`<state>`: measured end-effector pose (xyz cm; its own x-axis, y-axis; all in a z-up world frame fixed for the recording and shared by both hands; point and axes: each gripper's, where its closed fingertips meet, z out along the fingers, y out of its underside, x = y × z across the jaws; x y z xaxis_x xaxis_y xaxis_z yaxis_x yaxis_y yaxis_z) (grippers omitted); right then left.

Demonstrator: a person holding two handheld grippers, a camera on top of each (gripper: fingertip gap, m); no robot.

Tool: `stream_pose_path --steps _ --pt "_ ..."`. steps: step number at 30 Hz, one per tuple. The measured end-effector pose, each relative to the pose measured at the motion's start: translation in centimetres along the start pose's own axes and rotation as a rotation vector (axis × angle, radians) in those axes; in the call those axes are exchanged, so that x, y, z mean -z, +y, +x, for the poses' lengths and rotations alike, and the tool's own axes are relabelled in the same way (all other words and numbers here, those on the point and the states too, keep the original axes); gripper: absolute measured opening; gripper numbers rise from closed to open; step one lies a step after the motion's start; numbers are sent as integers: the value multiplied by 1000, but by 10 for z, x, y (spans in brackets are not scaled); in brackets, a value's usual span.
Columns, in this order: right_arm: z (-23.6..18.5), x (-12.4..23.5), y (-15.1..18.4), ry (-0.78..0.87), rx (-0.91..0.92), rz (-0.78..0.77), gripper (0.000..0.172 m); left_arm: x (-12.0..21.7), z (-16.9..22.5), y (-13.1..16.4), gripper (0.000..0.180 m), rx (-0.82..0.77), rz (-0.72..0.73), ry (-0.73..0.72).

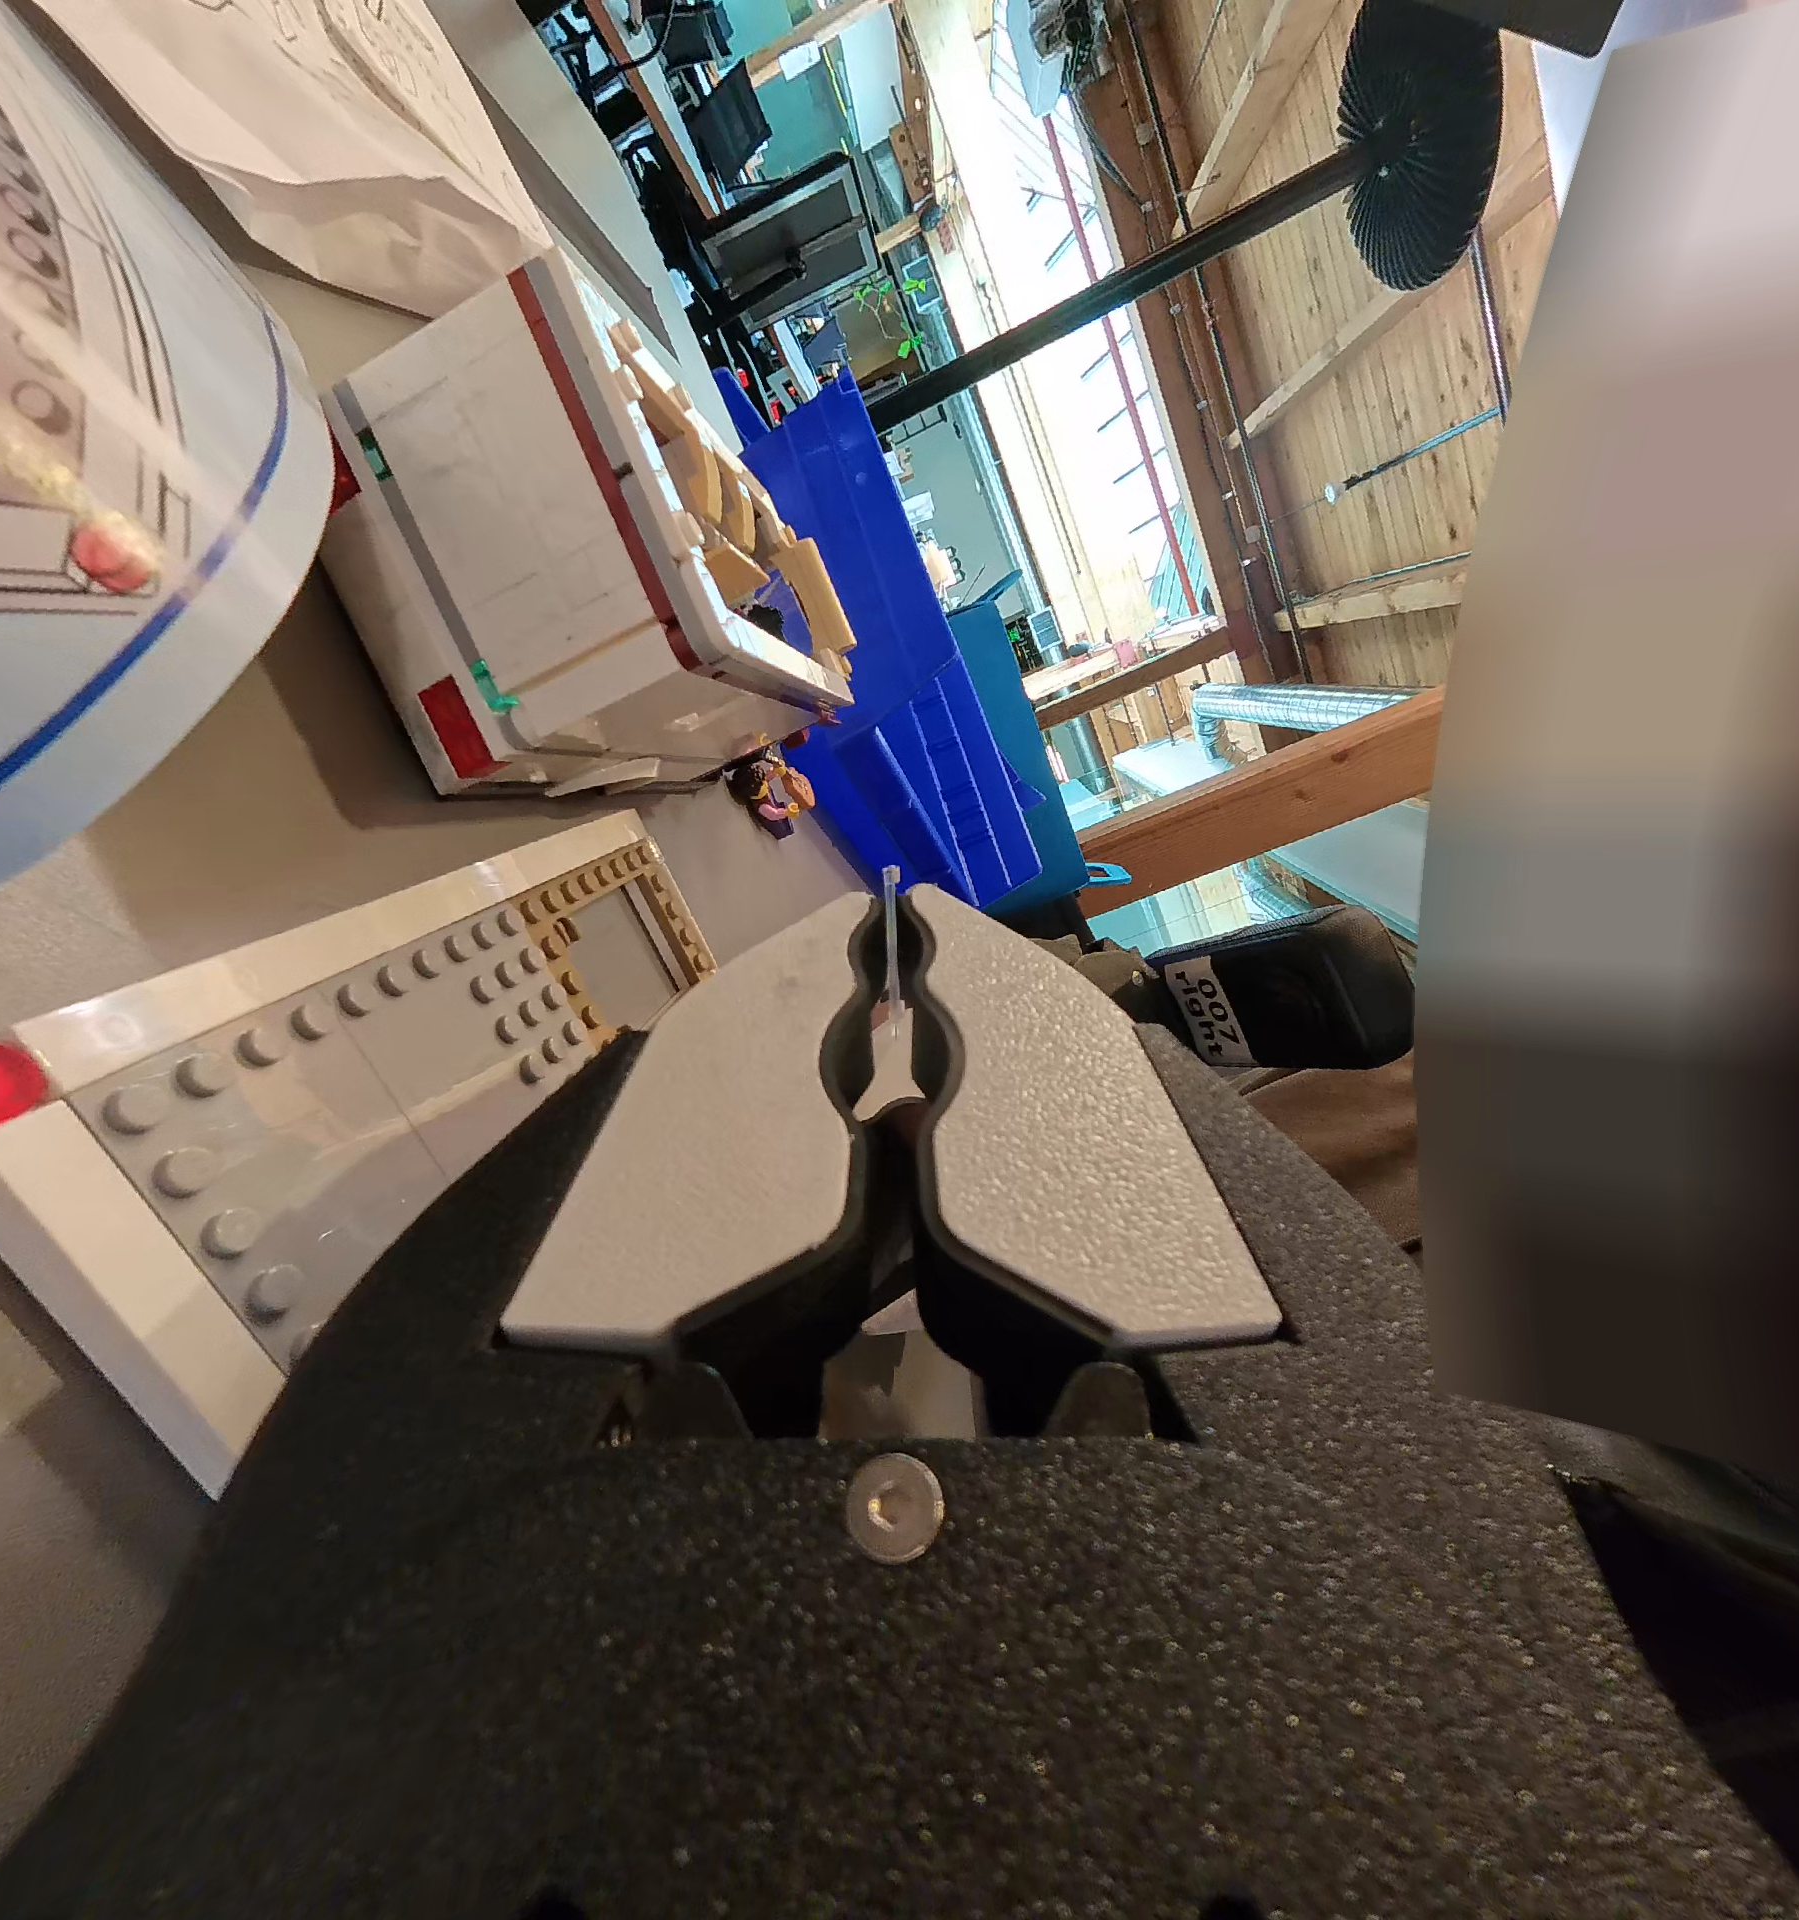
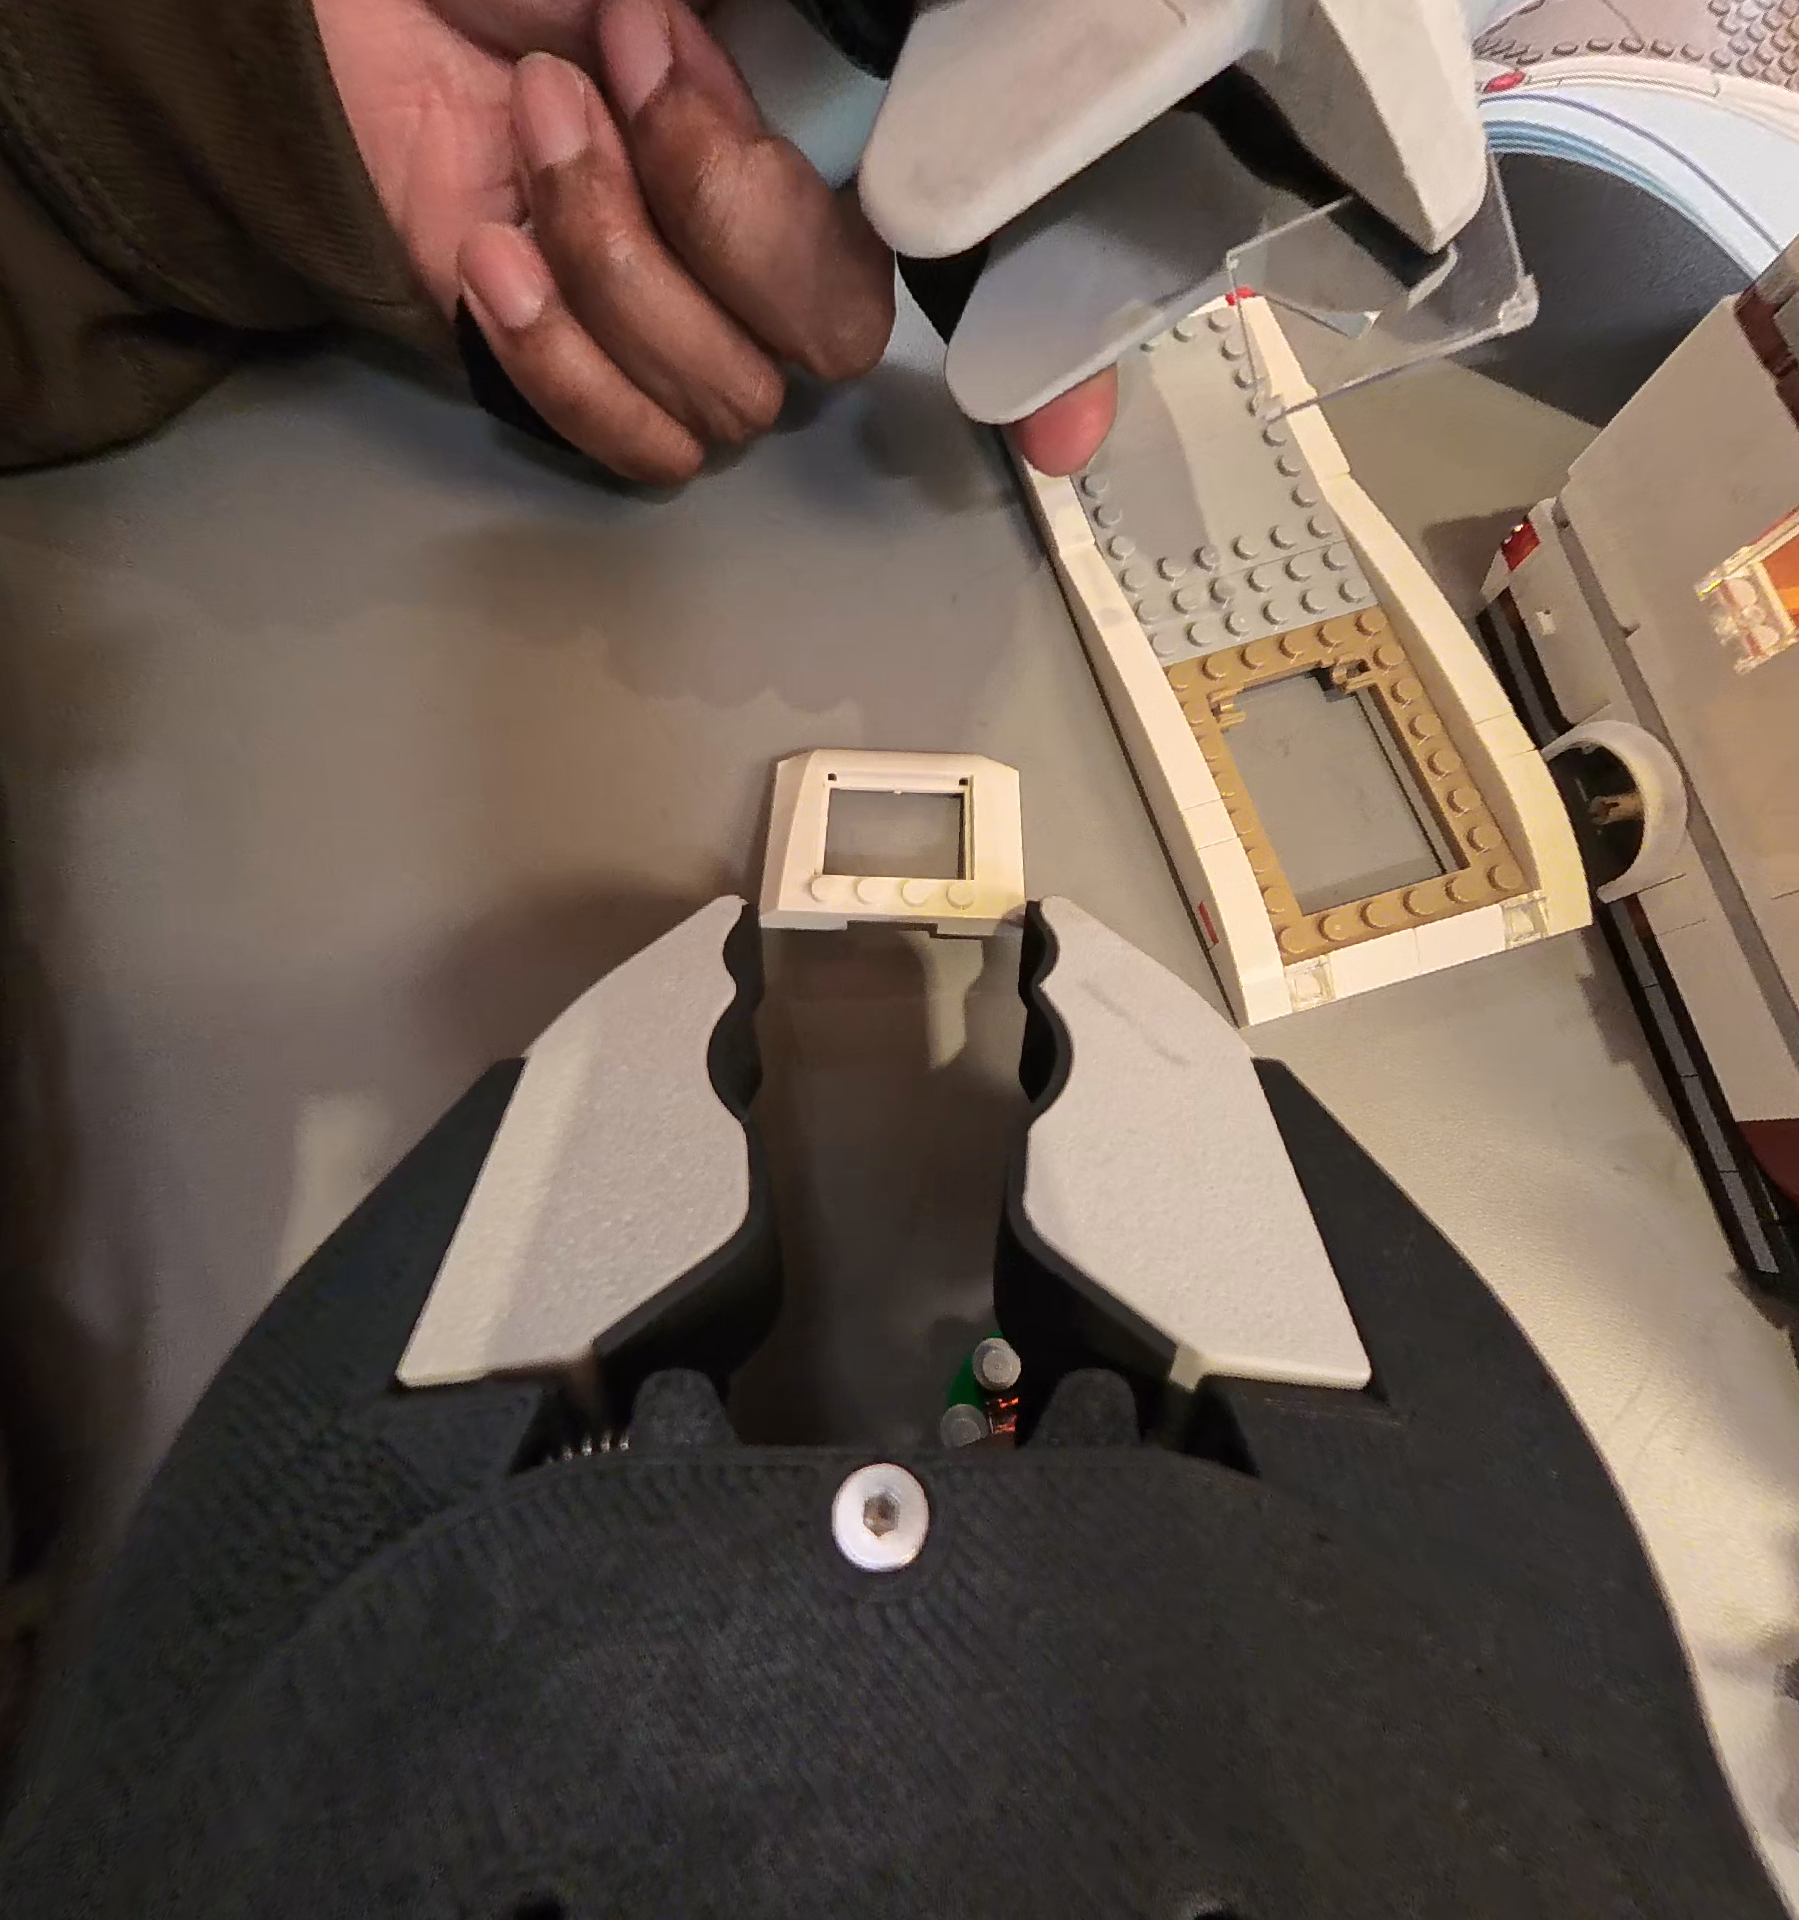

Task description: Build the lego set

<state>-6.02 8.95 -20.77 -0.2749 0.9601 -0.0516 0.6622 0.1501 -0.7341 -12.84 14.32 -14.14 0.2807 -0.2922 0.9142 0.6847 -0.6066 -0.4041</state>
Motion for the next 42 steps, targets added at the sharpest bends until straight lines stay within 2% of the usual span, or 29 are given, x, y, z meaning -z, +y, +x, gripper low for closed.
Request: stream_pose_path --steps 8,10,16,26,30,42 --pt "0 0 0 -2 0 1 48 0 3 0 2 -16 -1 11" --pt "0 0 0 -1 0 1 48 -1 8 -1 2 -90 -4 14" --pt "0 0 0 1 1 2 48 -1 22 -3 2 -447 -20 -72" --pt "0 0 0 4 5 2 48 -4 21 3 2 -730 -66 -201" --pt "0 0 0 4 4 4 48 -5 20 4 2 -744 -76 -213" --pt "-1 1 -1 7 14 7 48 -2 21 1 2 -626 -51 -155"
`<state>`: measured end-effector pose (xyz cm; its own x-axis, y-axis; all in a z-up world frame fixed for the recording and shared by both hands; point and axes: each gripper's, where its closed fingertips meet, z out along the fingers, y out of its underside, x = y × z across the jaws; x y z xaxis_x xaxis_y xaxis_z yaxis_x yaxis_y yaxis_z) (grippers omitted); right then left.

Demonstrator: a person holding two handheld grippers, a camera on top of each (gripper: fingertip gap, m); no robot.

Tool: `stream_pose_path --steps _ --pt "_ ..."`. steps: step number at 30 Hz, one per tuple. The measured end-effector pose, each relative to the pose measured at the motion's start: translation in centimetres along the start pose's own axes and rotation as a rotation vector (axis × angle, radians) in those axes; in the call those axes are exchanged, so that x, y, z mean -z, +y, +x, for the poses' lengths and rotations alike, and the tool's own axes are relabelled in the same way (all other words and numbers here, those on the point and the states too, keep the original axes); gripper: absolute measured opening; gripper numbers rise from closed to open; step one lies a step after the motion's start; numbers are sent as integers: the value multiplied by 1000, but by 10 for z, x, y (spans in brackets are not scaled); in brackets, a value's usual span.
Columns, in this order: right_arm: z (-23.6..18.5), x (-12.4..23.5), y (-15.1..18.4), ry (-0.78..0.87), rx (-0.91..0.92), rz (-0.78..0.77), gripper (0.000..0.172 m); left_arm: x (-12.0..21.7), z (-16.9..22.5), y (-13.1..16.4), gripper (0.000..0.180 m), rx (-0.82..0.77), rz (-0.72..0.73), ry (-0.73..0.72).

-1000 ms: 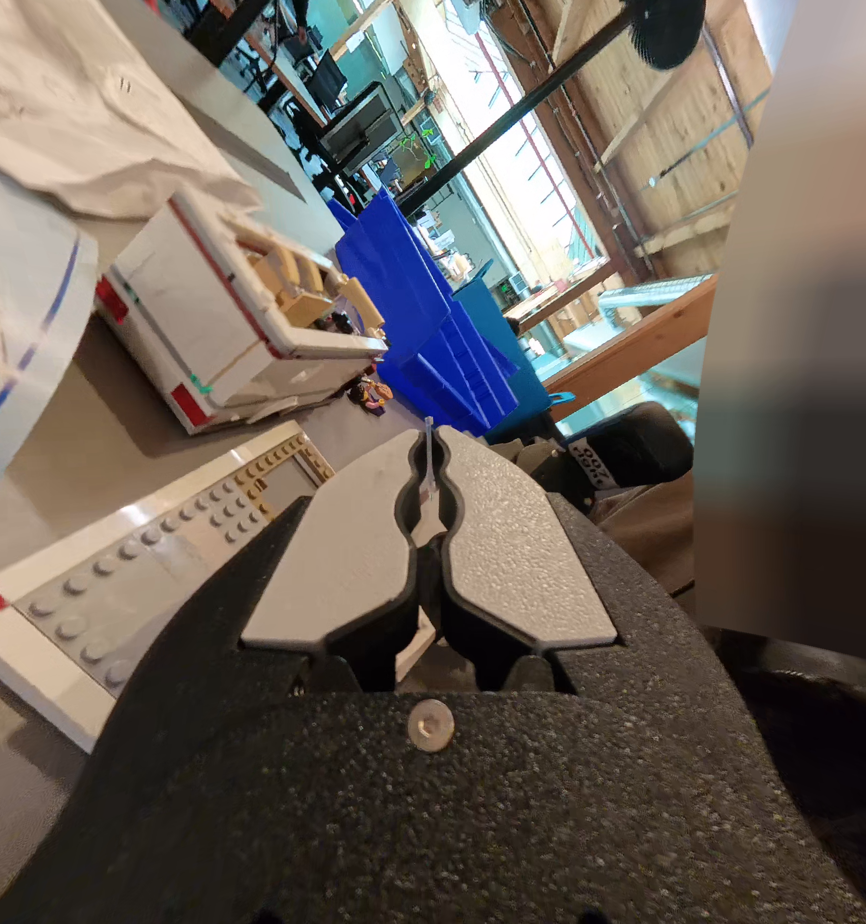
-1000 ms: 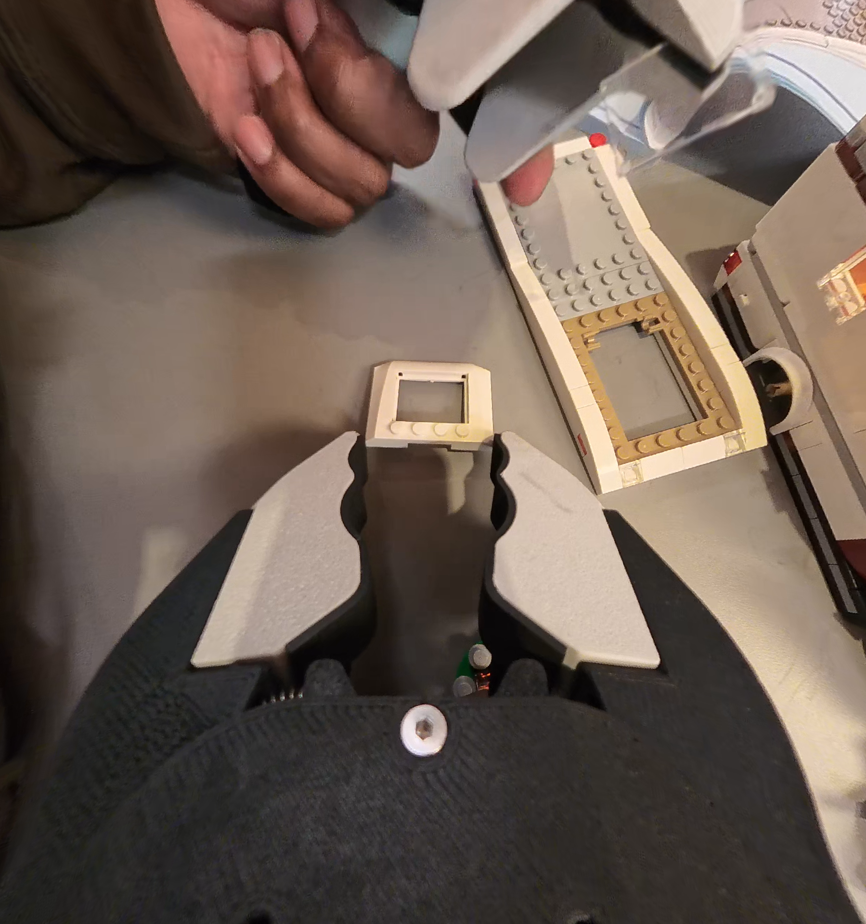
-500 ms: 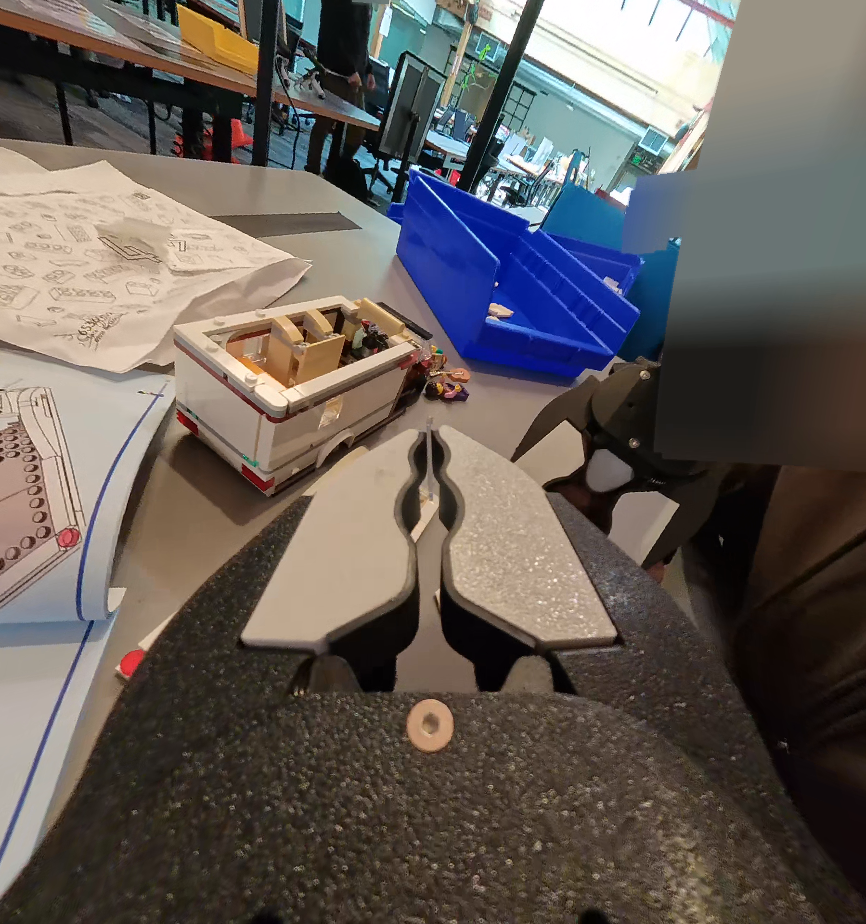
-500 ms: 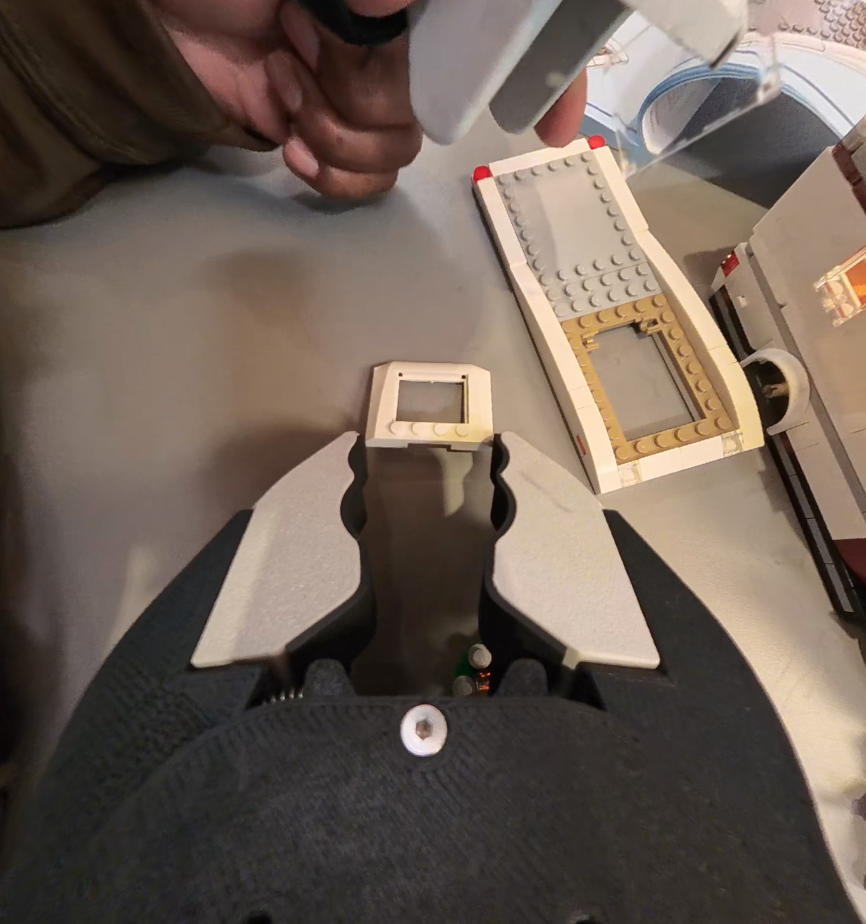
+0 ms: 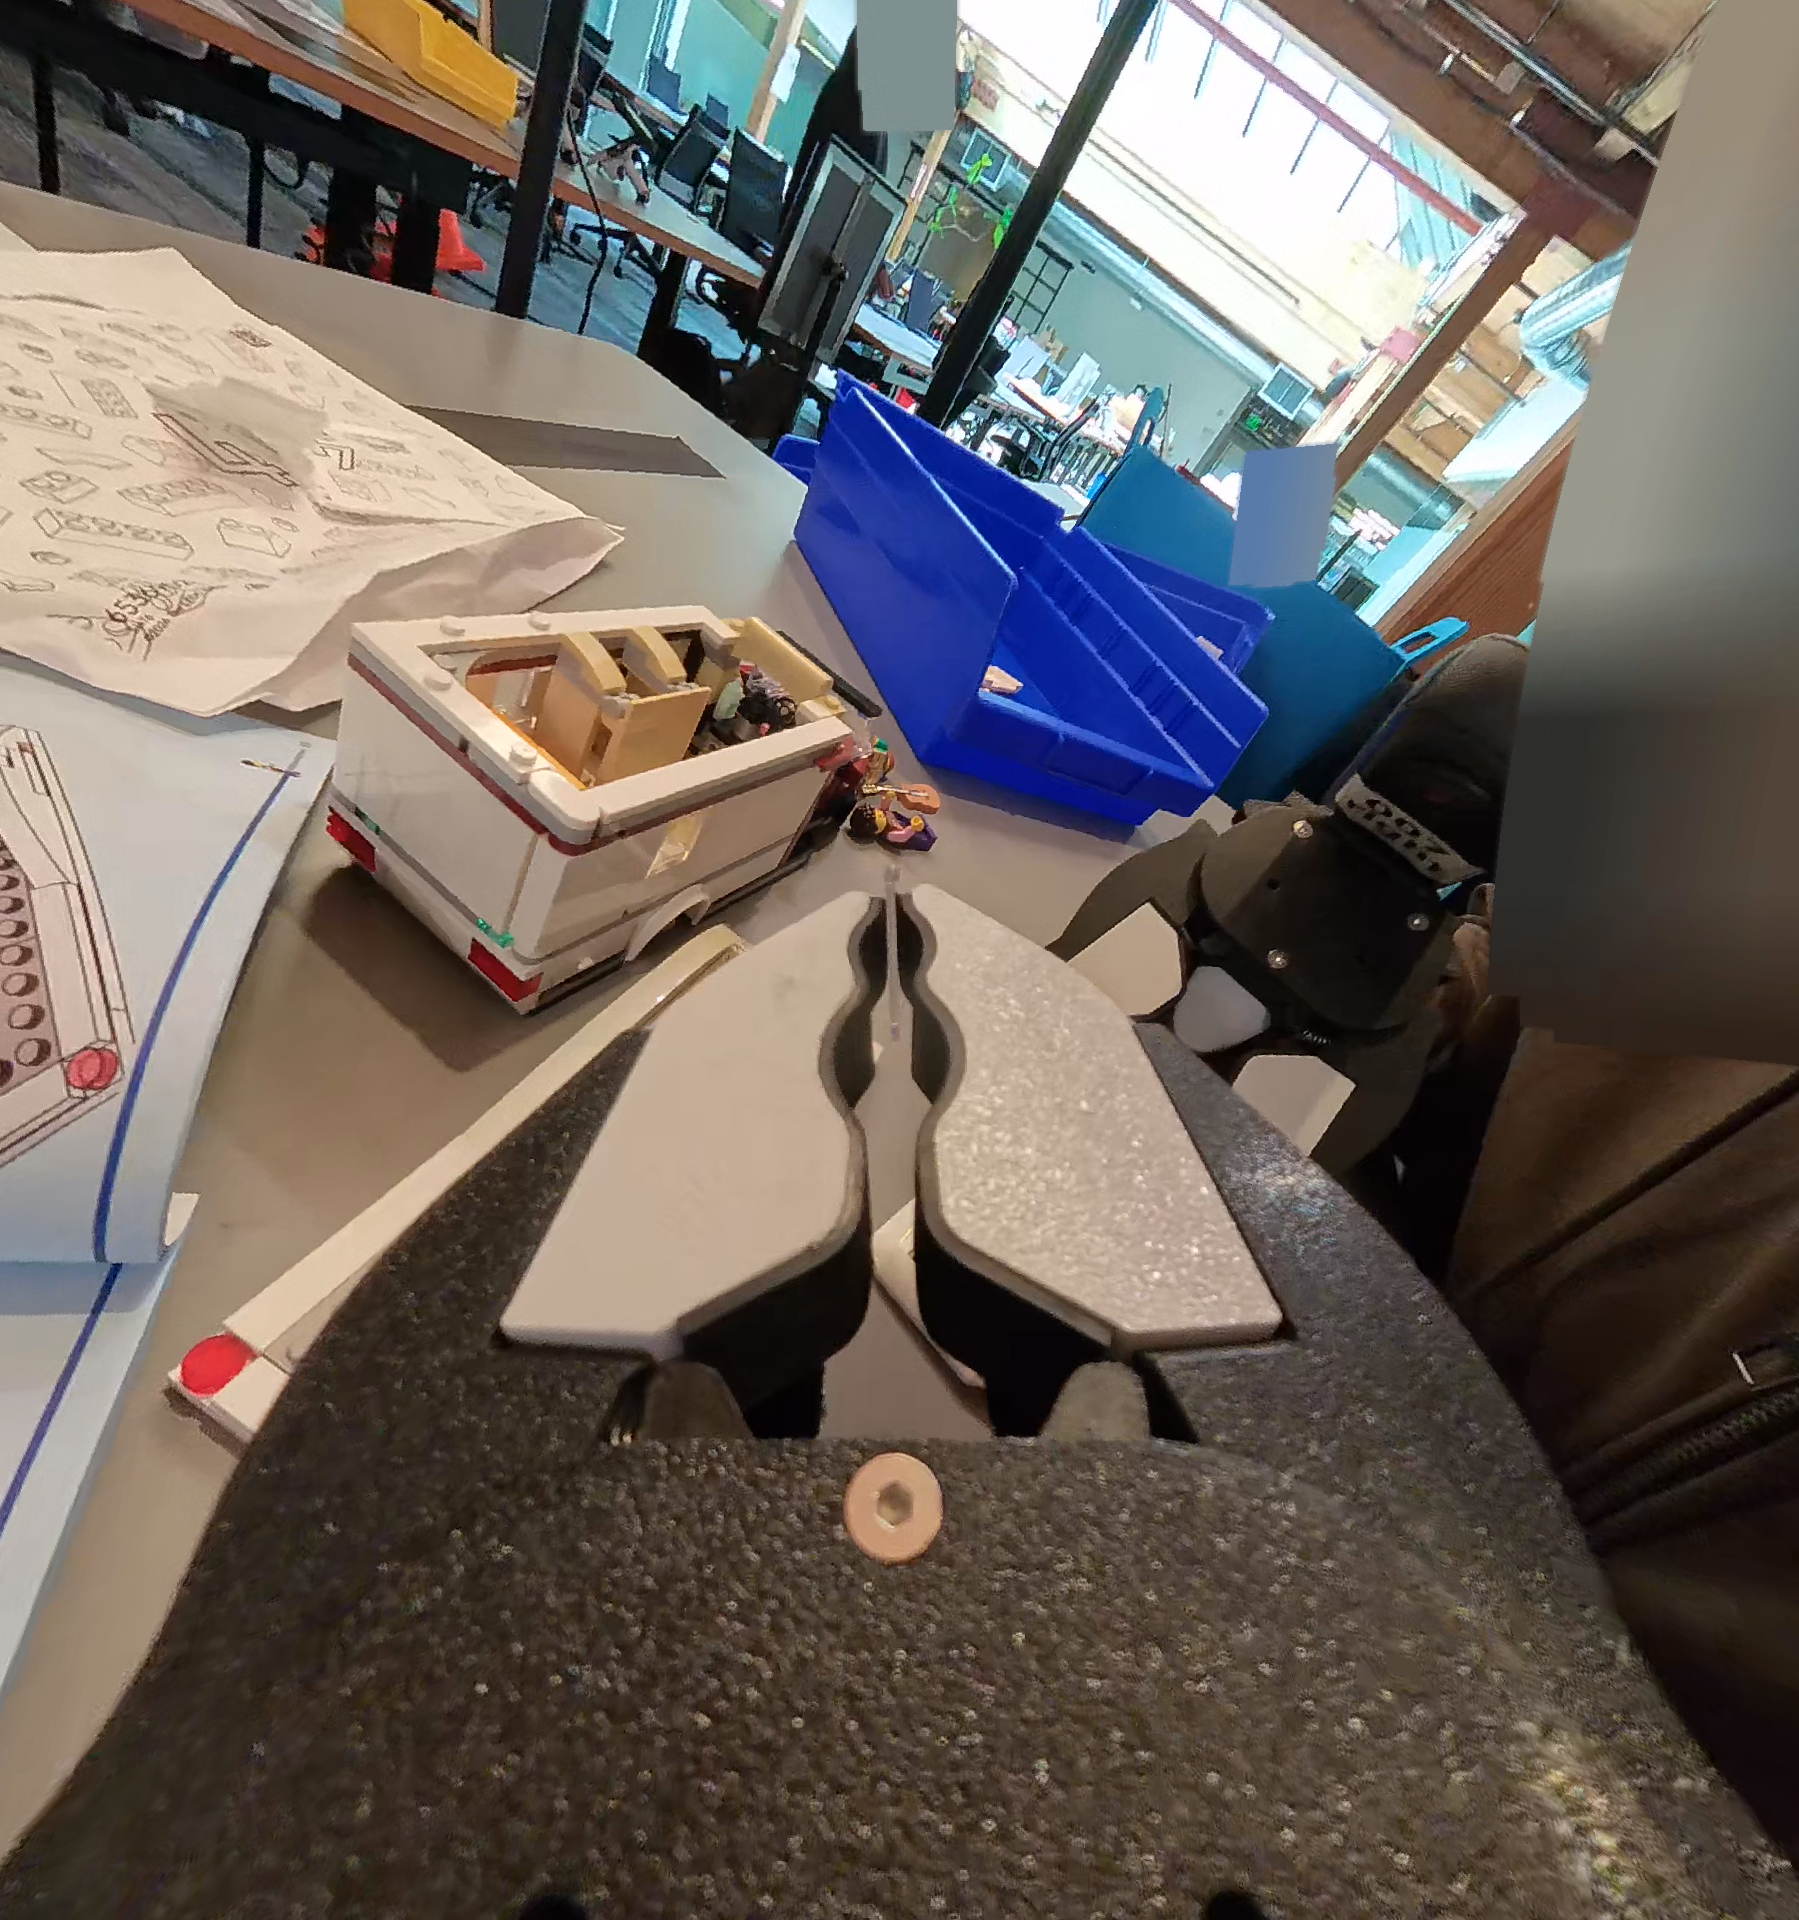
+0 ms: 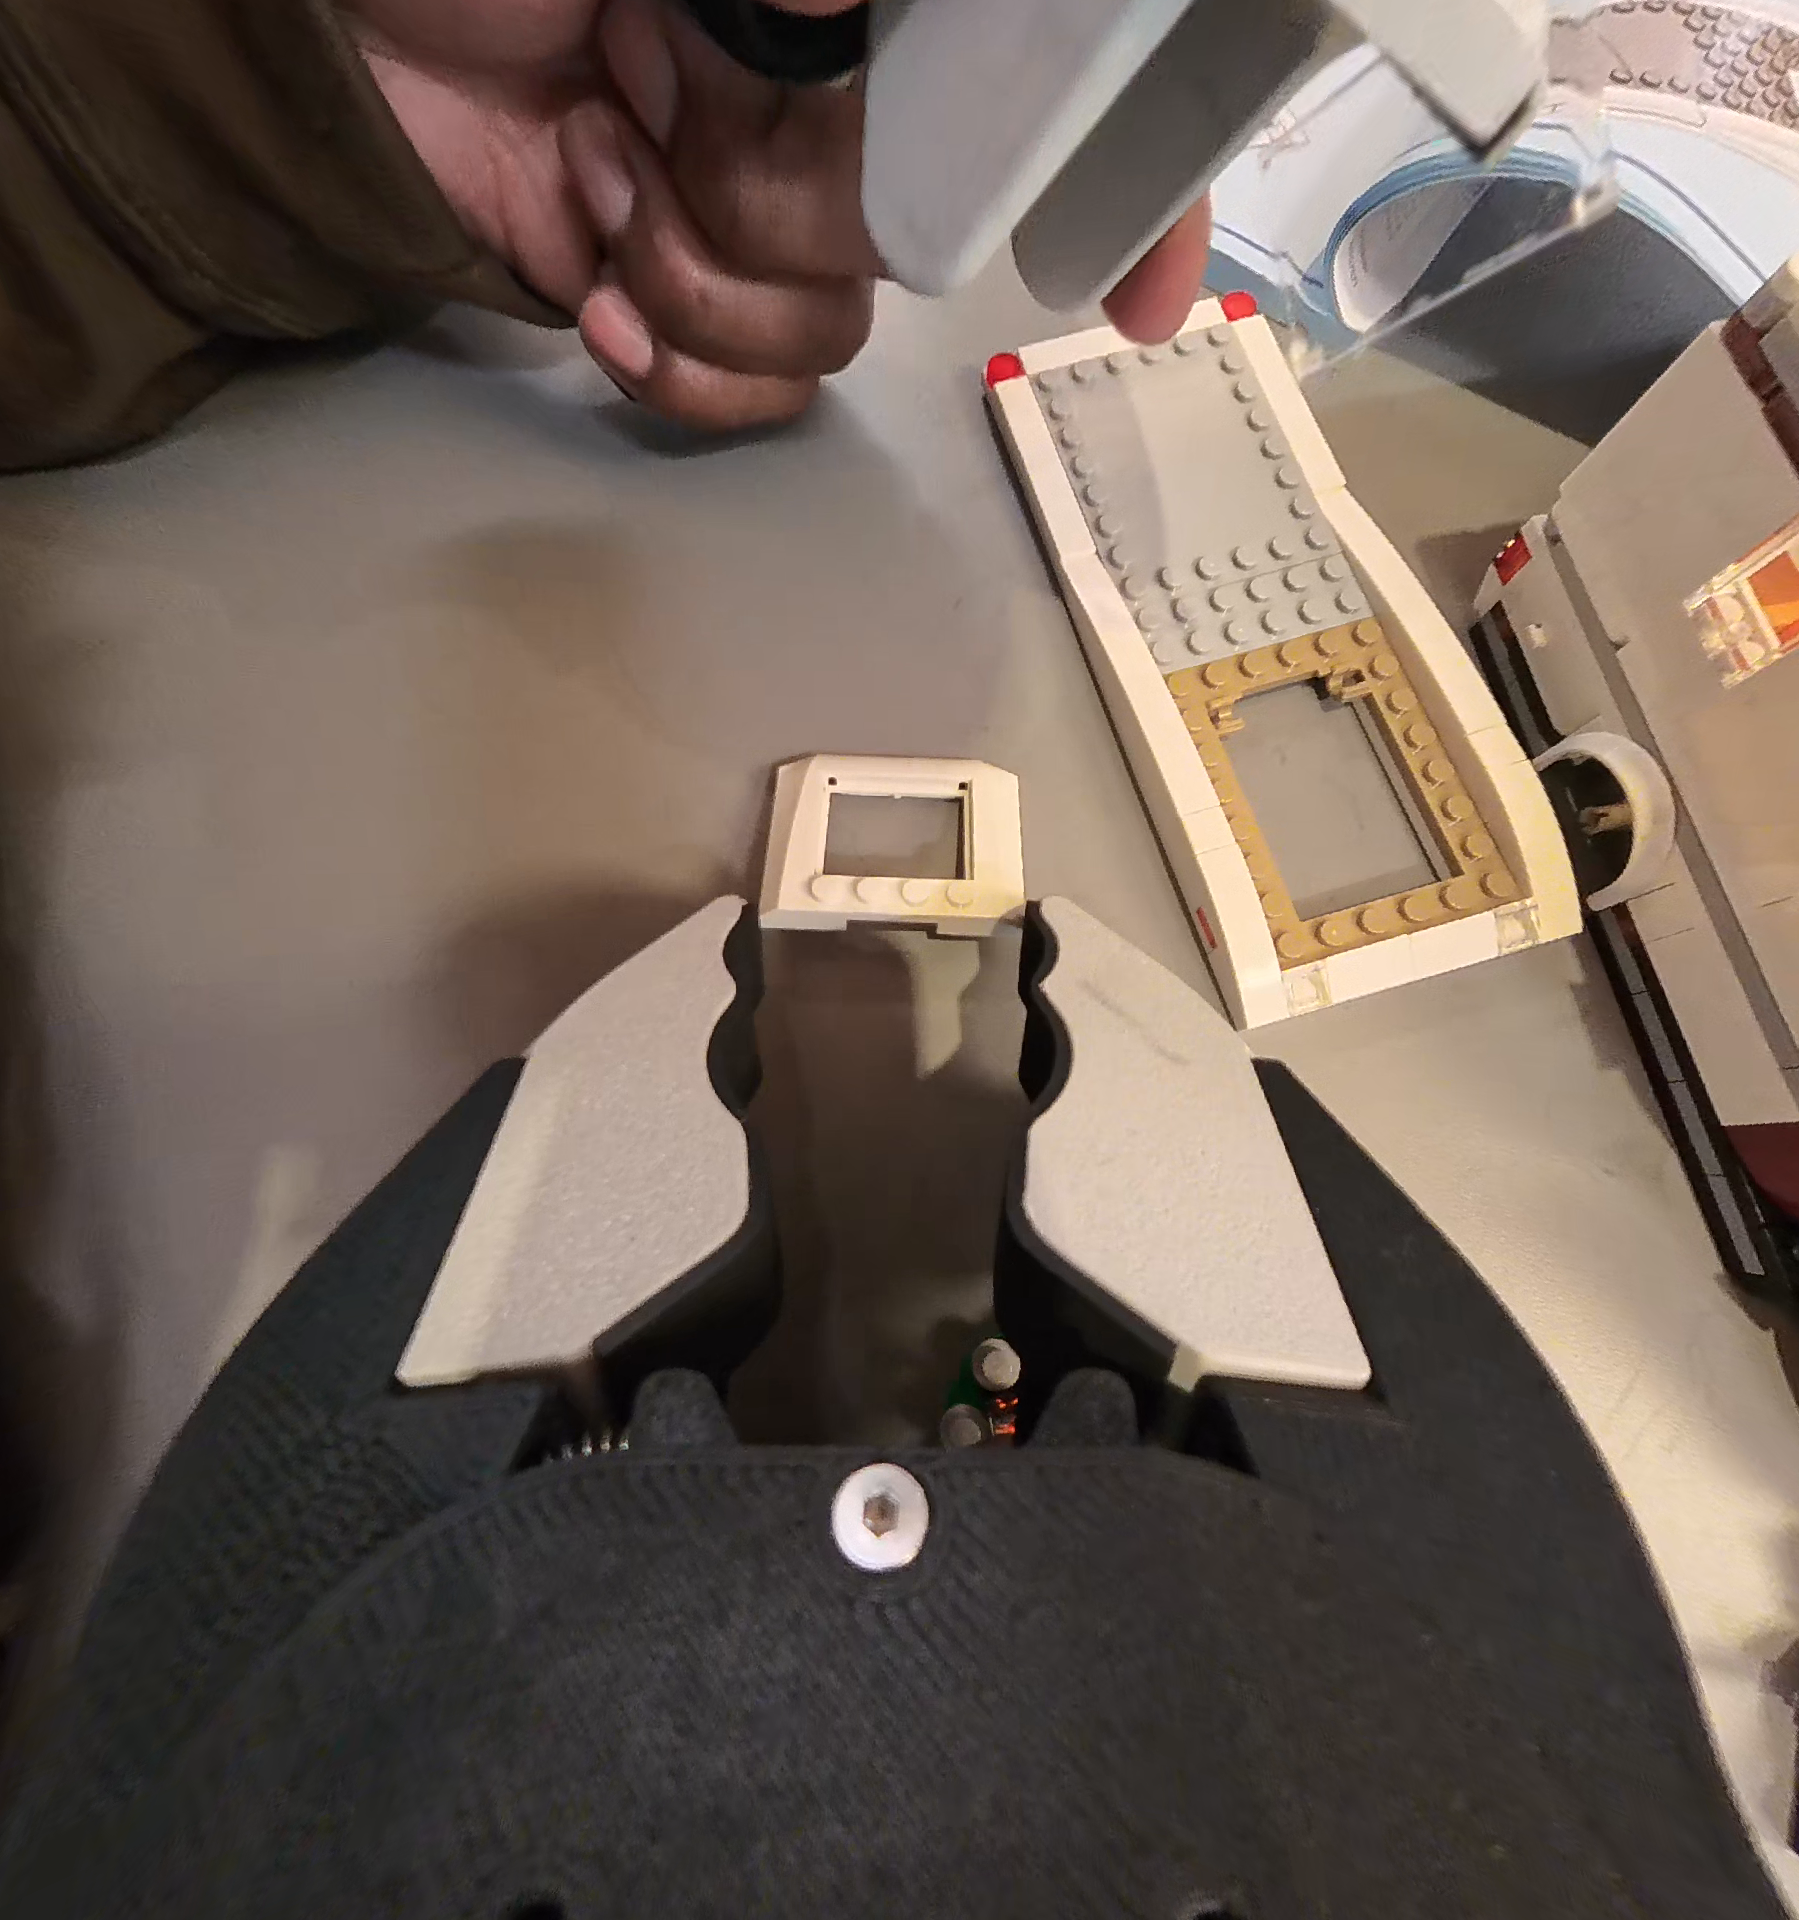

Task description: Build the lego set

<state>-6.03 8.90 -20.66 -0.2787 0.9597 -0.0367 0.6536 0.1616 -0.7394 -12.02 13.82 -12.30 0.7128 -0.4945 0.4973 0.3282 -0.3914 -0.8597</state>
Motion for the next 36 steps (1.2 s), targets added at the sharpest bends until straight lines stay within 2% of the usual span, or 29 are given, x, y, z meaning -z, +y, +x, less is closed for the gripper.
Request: stream_pose_path --steps 3,10,12,15,22,30,33,36 --pt "0 0 0 0 2 -1 48 0 6 0 2 -191 -13 -17" --pt "0 0 0 2 6 1 48 -4 23 15 2 -903 -81 -127" --pt "-1 0 0 3 10 0 48 -5 28 19 2 -1028 -77 -132" --pt "-1 0 0 4 12 1 48 -6 34 22 2 -1135 -67 -131" --pt "-1 0 0 3 11 0 48 -4 39 21 2 -1186 -49 -121" --pt "-1 0 0 3 12 3 48 -4 38 21 2 -1169 -48 -120" --pt "0 1 -2 7 11 14 48 -5 32 20 2 -1091 -69 -134" --pt "0 4 -6 -3 2 47 48 -7 26 19 2 -829 -107 -115"
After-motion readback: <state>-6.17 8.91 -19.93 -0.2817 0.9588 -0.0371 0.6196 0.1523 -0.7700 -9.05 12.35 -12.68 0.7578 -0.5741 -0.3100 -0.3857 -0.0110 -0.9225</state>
